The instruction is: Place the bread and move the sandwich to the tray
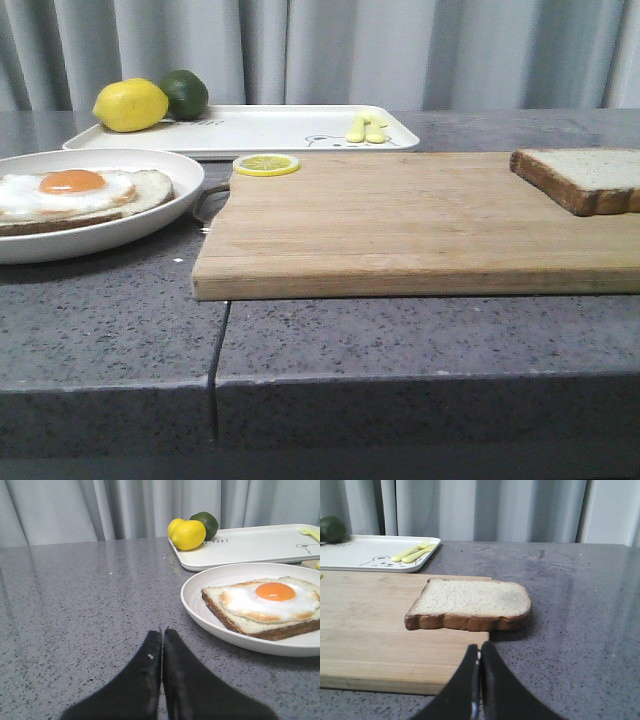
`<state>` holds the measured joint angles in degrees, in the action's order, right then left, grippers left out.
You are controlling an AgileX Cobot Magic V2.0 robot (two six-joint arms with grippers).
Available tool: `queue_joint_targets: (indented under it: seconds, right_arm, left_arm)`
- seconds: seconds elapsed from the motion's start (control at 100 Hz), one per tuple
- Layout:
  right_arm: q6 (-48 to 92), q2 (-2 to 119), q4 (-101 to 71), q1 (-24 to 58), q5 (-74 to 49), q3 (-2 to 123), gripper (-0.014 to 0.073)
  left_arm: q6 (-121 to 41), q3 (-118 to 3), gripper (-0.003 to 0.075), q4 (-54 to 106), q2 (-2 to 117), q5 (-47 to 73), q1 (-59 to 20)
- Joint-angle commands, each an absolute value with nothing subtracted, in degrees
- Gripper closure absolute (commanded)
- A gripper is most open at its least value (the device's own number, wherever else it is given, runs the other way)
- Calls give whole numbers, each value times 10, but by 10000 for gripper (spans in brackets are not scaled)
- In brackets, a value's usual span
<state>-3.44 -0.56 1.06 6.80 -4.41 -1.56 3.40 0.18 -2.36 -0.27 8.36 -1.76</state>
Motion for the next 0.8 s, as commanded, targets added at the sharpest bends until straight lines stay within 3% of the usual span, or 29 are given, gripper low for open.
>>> queue_joint_targets:
  seconds: [0.0, 0.63, 0.79]
  right_arm:
    - [-33, -17, 16, 63, 3, -16, 661]
    - [-33, -17, 16, 63, 3, -16, 661]
    - [-33, -17, 16, 63, 65, -14, 661]
  left_arm:
    - [34, 9, 739, -24, -22, 40, -16]
    - [34, 9, 739, -24, -22, 37, -16]
    - [34, 2, 739, 40, -22, 24, -16]
